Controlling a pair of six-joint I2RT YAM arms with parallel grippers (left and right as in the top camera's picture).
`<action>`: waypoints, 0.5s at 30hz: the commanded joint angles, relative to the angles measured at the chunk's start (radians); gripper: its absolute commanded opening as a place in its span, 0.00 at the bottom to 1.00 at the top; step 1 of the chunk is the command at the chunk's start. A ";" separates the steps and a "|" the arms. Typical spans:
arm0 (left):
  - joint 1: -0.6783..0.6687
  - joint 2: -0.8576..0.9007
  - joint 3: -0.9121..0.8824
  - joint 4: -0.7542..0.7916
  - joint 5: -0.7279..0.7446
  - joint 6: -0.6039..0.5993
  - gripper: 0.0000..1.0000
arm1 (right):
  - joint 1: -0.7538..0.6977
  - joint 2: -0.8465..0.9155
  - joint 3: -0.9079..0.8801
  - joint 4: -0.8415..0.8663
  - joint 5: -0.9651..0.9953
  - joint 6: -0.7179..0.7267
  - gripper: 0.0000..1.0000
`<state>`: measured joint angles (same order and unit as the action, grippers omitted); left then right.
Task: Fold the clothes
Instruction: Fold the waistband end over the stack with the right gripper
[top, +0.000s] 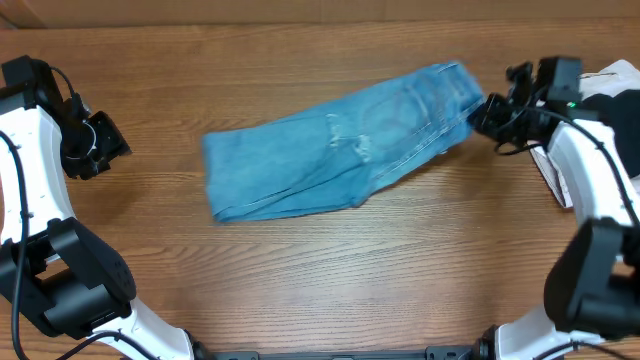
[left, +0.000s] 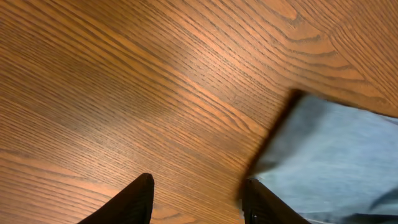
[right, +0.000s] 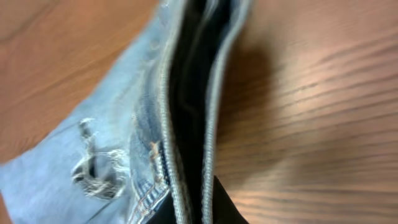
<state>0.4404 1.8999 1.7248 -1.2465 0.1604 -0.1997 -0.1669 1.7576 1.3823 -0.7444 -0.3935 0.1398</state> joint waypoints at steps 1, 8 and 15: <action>-0.003 -0.001 0.005 -0.004 -0.006 0.020 0.49 | 0.061 -0.079 0.085 -0.056 0.044 -0.113 0.08; -0.003 0.001 0.005 0.002 -0.006 0.019 0.49 | 0.351 -0.148 0.115 -0.104 0.046 -0.227 0.08; -0.003 0.010 -0.026 0.036 -0.006 0.019 0.51 | 0.763 -0.114 0.115 -0.074 0.214 -0.309 0.08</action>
<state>0.4404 1.9003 1.7226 -1.2240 0.1604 -0.1997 0.4721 1.6478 1.4700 -0.8368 -0.2752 -0.1165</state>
